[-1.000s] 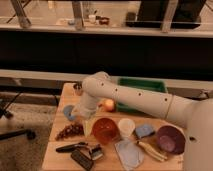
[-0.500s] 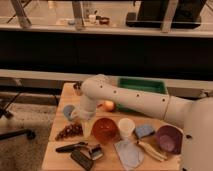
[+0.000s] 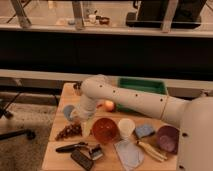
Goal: Place grapes in red bowl
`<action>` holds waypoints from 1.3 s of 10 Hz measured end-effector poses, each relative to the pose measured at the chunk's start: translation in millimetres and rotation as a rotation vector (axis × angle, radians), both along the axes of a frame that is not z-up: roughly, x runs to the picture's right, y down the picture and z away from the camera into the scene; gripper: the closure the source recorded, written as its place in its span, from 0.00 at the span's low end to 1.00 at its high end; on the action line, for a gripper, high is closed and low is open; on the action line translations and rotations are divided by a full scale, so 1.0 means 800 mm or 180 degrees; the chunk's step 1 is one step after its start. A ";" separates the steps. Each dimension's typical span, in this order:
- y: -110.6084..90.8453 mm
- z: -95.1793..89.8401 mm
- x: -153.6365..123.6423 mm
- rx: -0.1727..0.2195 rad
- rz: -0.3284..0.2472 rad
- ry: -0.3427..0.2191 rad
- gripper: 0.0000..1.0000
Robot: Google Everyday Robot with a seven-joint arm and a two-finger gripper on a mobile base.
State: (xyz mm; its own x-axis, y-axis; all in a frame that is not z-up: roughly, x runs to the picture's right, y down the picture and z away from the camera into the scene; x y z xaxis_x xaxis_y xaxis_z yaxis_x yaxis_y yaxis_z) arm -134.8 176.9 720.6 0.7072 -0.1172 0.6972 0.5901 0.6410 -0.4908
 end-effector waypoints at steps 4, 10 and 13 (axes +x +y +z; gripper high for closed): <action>0.001 0.011 0.001 -0.0048 0.0010 0.0015 0.20; 0.009 0.027 0.001 -0.0108 0.0004 0.0052 0.20; 0.010 0.031 -0.001 -0.0121 0.0009 0.0058 0.20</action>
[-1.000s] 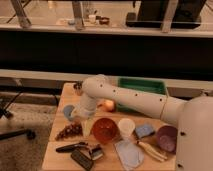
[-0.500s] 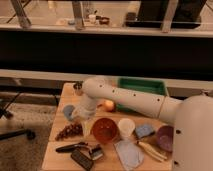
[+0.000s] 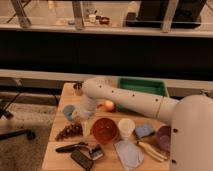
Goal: Place grapes in red bowl
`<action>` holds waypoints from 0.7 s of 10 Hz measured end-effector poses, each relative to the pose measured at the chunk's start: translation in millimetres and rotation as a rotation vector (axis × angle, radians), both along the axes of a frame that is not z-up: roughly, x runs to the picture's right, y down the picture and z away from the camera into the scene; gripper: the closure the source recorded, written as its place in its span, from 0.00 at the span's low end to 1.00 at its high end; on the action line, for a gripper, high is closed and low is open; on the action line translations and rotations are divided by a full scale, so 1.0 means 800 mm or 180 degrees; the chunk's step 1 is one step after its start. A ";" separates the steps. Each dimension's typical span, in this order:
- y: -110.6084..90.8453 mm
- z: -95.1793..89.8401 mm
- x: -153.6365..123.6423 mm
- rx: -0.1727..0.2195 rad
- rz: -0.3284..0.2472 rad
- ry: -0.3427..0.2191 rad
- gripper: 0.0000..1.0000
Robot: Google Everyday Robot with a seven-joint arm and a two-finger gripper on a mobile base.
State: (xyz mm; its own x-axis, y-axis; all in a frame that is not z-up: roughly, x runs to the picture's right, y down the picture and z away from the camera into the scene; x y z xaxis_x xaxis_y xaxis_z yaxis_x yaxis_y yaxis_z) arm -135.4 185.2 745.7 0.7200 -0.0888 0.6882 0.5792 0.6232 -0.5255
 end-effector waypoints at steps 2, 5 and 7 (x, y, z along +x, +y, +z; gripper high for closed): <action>0.002 0.003 -0.001 -0.0011 -0.0004 0.0006 0.20; 0.004 0.007 -0.003 -0.0022 -0.0008 0.0010 0.20; 0.005 0.010 -0.005 -0.0032 -0.0009 0.0009 0.20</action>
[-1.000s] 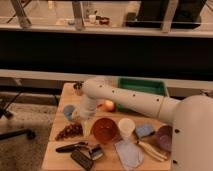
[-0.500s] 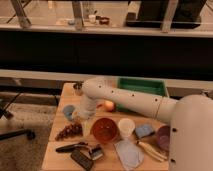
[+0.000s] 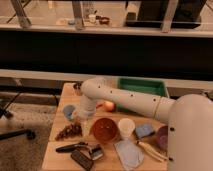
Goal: Place grapes in red bowl
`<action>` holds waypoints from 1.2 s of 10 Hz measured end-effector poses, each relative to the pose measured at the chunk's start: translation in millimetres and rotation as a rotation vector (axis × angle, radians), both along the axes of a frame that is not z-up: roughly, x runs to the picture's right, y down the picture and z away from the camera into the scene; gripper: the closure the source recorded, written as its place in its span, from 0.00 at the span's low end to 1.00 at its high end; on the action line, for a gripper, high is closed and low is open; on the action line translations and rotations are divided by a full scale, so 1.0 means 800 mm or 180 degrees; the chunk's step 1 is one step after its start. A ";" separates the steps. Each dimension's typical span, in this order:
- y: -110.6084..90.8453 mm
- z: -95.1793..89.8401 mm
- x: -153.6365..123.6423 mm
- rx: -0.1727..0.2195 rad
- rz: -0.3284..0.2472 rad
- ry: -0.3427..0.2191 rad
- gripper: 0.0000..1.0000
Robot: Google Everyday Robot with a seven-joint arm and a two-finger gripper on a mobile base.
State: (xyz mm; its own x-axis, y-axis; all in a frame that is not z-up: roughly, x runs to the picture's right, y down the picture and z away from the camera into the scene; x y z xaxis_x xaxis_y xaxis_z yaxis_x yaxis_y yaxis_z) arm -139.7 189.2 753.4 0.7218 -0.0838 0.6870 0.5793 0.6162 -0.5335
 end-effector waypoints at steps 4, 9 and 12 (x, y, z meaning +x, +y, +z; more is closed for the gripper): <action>0.003 0.006 -0.004 -0.0020 -0.0002 0.0002 0.20; 0.004 0.012 -0.009 -0.0037 0.0001 -0.0001 0.20; 0.004 0.014 -0.012 -0.0044 -0.0007 -0.0010 0.20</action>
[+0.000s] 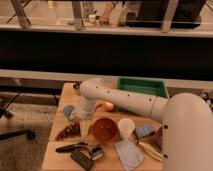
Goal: Place grapes in red bowl
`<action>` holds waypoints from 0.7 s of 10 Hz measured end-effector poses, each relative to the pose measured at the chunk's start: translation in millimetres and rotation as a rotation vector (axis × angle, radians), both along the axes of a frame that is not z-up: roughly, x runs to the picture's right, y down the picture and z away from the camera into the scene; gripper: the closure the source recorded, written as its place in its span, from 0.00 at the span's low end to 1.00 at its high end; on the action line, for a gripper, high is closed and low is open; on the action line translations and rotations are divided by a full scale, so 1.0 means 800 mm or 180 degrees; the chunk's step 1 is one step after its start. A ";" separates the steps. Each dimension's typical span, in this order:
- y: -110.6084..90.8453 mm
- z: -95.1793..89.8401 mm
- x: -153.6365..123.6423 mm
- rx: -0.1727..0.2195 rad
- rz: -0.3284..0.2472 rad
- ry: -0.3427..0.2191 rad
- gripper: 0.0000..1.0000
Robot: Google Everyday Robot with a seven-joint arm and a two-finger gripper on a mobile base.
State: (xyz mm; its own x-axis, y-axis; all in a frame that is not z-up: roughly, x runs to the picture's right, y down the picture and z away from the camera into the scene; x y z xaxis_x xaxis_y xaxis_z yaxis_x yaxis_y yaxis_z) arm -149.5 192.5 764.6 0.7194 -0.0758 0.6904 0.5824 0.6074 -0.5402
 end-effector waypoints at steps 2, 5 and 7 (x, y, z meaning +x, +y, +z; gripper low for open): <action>0.000 0.001 -0.001 0.0000 0.0001 -0.0002 0.20; 0.000 0.004 -0.002 -0.0003 -0.0004 0.0001 0.20; 0.002 0.005 -0.002 -0.0008 -0.0008 0.0002 0.20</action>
